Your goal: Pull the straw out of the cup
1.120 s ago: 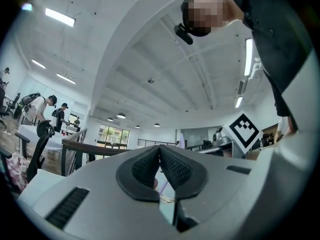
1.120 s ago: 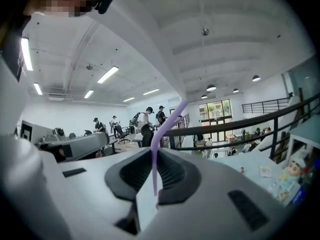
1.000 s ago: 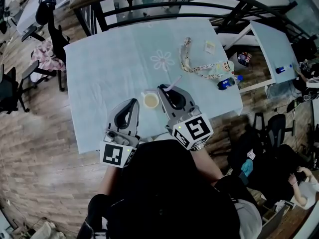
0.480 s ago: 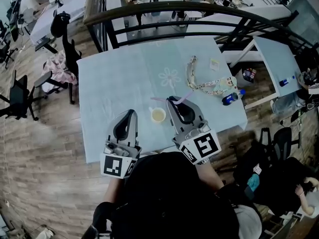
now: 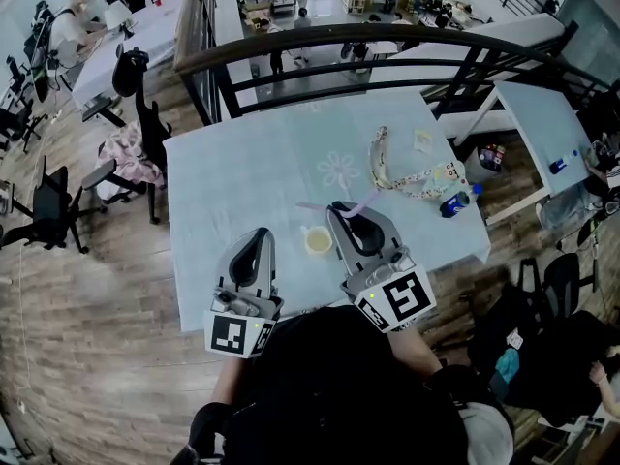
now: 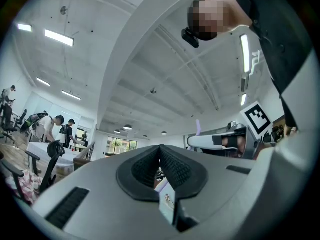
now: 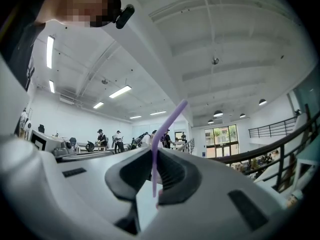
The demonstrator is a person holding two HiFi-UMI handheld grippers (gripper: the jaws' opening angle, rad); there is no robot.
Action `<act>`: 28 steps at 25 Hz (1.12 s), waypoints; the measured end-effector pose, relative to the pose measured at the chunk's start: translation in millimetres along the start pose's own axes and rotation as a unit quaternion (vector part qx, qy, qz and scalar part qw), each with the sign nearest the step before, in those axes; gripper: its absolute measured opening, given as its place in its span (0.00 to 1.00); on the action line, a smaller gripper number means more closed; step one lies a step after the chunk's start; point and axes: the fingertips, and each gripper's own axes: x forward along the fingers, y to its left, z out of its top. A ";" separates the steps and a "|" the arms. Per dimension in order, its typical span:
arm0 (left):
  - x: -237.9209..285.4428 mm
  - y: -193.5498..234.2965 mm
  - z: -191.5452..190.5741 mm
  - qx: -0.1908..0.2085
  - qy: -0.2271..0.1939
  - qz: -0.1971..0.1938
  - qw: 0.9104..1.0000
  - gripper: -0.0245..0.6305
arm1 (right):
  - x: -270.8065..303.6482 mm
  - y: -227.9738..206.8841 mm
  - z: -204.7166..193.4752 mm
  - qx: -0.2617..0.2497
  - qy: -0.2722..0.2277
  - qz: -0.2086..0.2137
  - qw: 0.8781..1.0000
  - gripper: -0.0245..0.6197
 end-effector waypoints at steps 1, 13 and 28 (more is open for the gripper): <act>-0.2 0.1 0.8 0.001 0.000 0.000 1.000 0.06 | -0.5 1.5 -0.1 0.000 0.000 0.001 1.000 0.09; 2.2 -7.6 5.8 0.002 -0.002 -0.009 1.000 0.06 | -0.2 7.8 -0.3 0.002 0.004 0.015 1.000 0.09; 0.7 -8.7 -2.6 -0.004 0.002 -0.011 1.000 0.06 | 2.2 10.9 -9.2 0.002 0.011 0.021 1.000 0.09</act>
